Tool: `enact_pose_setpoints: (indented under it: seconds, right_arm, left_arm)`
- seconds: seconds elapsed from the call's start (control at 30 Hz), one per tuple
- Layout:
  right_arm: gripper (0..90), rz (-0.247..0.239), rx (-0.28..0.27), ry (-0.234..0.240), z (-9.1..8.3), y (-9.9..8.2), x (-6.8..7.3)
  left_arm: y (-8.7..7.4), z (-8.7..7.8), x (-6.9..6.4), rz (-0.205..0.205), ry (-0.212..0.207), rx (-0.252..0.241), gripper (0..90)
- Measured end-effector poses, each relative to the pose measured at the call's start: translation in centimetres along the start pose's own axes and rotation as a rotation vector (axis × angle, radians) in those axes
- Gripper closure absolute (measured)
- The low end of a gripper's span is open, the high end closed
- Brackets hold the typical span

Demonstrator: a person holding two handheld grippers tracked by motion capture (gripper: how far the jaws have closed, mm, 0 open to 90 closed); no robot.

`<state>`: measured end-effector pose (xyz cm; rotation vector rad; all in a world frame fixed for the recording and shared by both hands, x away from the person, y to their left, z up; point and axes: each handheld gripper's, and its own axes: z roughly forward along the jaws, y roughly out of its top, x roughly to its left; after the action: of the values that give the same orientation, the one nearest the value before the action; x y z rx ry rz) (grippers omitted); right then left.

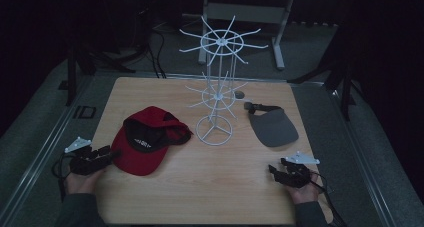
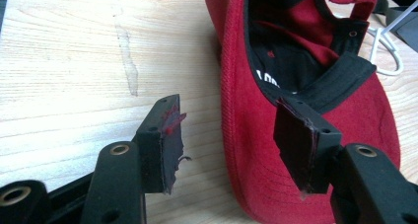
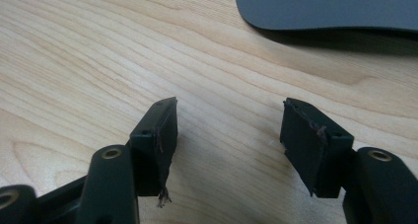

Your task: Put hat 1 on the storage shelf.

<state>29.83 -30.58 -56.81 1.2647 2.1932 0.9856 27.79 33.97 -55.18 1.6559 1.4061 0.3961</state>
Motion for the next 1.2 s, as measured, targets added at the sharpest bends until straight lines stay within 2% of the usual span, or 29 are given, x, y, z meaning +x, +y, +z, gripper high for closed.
enact_pose_setpoints:
  seconds: [0.23, 0.4, 0.53, 0.7, 0.83, 0.97, 1.1, 1.2]
  right_arm:
    - [36.3, -0.007, 0.002, 0.008, 0.0, 0.0, 0.0]
    - [36.1, -0.007, 0.003, 0.009, 0.0, 0.0, 0.0]
    - [35.4, -0.010, 0.003, 0.012, 0.0, 0.0, 0.0]
    - [35.3, -0.010, 0.003, 0.013, 0.0, 0.0, 0.0]
    - [35.0, -0.013, 0.003, 0.014, 0.1, 0.0, 0.0]
    - [34.5, -0.015, 0.004, 0.016, 0.1, 0.0, 0.0]
    - [34.4, -0.015, 0.004, 0.017, 0.1, 0.0, 0.0]
    - [34.1, -0.016, 0.005, 0.018, 0.1, 0.0, 0.0]
  left_arm:
    - [0.1, -0.2, -0.1, 0.012, 0.016, -0.005, 44.1]
    - [0.8, -0.6, 0.1, 0.020, 0.018, -0.011, 44.2]
    - [1.7, -0.9, 0.3, 0.036, 0.025, 0.000, 44.2]
    - [2.3, -0.5, 0.8, 0.053, 0.035, 0.040, 44.2]
    - [2.6, -0.1, 1.2, 0.053, -0.008, 0.083, 45.1]
    - [2.8, 0.5, 1.3, 0.074, -0.050, 0.141, 46.1]
    - [3.0, 1.0, 1.5, 0.083, -0.059, 0.186, 47.7]
    - [3.0, 1.3, 1.7, 0.079, -0.082, 0.207, 49.7]
